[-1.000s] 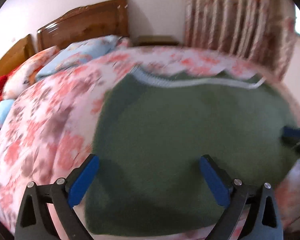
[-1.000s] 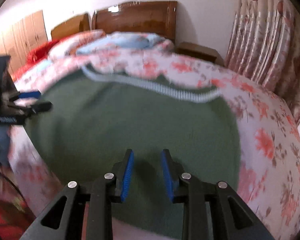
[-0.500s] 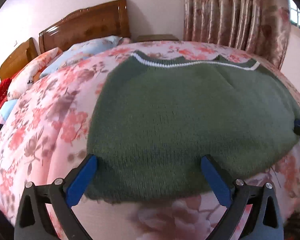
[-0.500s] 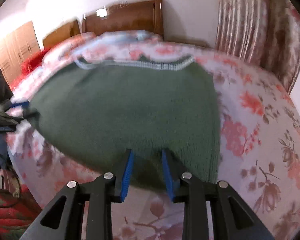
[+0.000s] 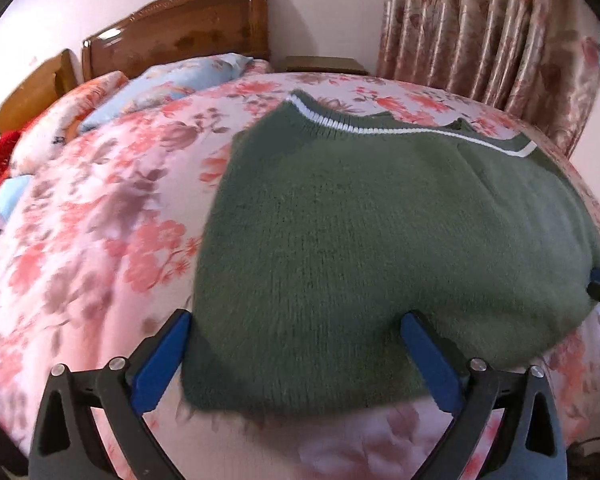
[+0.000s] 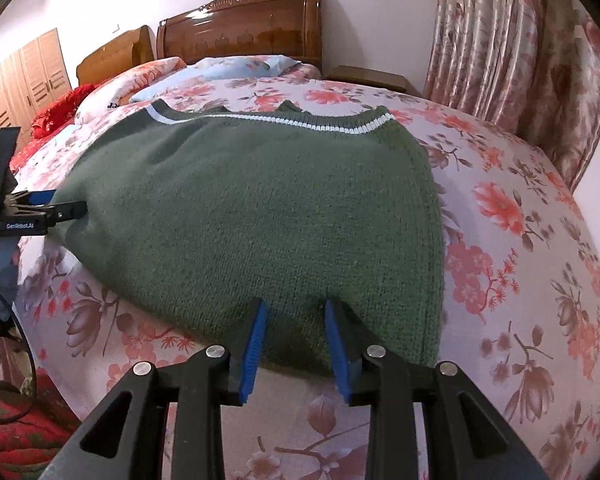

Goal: Fold small clothes

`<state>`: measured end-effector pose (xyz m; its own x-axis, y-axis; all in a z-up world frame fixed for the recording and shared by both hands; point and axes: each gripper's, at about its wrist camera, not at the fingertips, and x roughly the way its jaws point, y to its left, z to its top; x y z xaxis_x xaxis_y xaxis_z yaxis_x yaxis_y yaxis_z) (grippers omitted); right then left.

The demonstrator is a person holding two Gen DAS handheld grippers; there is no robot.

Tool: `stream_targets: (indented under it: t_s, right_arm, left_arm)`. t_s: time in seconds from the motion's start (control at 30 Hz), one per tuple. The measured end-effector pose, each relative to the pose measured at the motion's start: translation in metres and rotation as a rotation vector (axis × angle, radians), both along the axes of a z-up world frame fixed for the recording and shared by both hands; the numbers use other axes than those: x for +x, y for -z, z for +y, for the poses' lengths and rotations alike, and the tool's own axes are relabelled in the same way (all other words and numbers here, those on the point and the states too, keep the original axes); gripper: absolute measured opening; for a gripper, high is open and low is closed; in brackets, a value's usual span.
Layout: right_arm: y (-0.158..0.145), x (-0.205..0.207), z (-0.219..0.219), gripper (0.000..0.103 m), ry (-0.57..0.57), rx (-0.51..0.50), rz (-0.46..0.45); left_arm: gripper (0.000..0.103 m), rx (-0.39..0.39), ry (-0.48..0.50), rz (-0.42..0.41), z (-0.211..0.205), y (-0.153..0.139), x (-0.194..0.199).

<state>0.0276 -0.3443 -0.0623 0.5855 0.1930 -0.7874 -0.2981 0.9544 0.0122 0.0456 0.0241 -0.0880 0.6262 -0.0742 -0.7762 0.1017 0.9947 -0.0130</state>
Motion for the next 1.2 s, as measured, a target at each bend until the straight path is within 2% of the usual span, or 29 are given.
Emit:
stream_targets:
  t_s: [0.07,0.13,0.23,0.3,0.37,0.43,0.53,0.57,0.6,0.63,0.67,0.7,0.8,0.9,0.97,1.07,1.2]
  right_arm:
    - [-0.007,-0.006,0.000,0.031,0.031,-0.009,-0.020]
    - [-0.015,-0.018,0.004,0.031,0.021,-0.016,-0.081]
    - [-0.001,-0.017,0.003,0.031,0.015,-0.040,-0.017]
    - [-0.002,-0.020,-0.006,0.031,0.023,0.008,-0.011]
    - [-0.012,-0.024,-0.010,0.031,0.045,0.005,-0.002]
    - [-0.029,-0.034,-0.009,0.031,0.066,-0.006,-0.027]
    - [-0.078,-0.061,-0.002,0.031,0.046,0.044,-0.194]
    - [-0.095,-0.072,0.002,0.032,0.037,0.061,-0.270]
    - [-0.114,-0.083,0.006,0.039,0.036,0.079,-0.357]
    - [-0.124,-0.089,0.009,0.046,0.041,0.089,-0.403]
    - [-0.133,-0.095,0.014,0.064,0.046,0.103,-0.444]
    - [-0.138,-0.099,0.017,0.076,0.042,0.119,-0.457]
    - [-0.131,-0.098,0.029,0.077,-0.023,0.172,-0.402]
    - [-0.114,-0.098,0.036,0.077,0.006,0.169,-0.356]
    - [-0.107,-0.098,0.038,0.077,0.021,0.163,-0.324]
    - [-0.095,-0.099,0.036,0.077,0.070,0.141,-0.310]
    - [-0.082,-0.093,0.034,0.077,0.123,0.107,-0.270]
  left_arm:
    - [0.103,-0.014,0.020,-0.037,-0.002,-0.009,-0.016]
    - [0.103,0.013,0.033,-0.026,-0.003,-0.009,-0.028]
    - [0.103,0.060,0.033,0.043,-0.001,0.004,-0.030]
    - [0.103,0.069,0.010,0.058,0.003,0.003,-0.034]
    - [0.103,0.024,-0.015,-0.012,0.008,-0.018,-0.049]
    - [0.103,-0.023,-0.046,-0.191,0.011,-0.060,-0.074]
    - [0.103,-0.088,-0.100,-0.391,0.007,-0.118,-0.104]
    - [0.103,-0.100,-0.109,-0.410,0.005,-0.128,-0.108]
    - [0.103,-0.124,-0.120,-0.430,0.001,-0.141,-0.112]
    - [0.103,-0.141,-0.123,-0.431,-0.002,-0.147,-0.114]
    - [0.103,-0.164,-0.121,-0.428,-0.007,-0.150,-0.115]
    - [0.103,-0.188,-0.114,-0.429,-0.011,-0.149,-0.117]
    - [0.103,-0.219,-0.131,-0.426,-0.022,-0.132,-0.118]
    - [0.103,-0.213,-0.144,-0.389,-0.031,-0.113,-0.112]
    - [0.103,-0.189,-0.127,-0.373,-0.037,-0.107,-0.111]
    - [0.103,-0.098,-0.106,-0.367,-0.051,-0.100,-0.113]
    - [0.103,-0.044,-0.065,-0.366,-0.065,-0.094,-0.118]
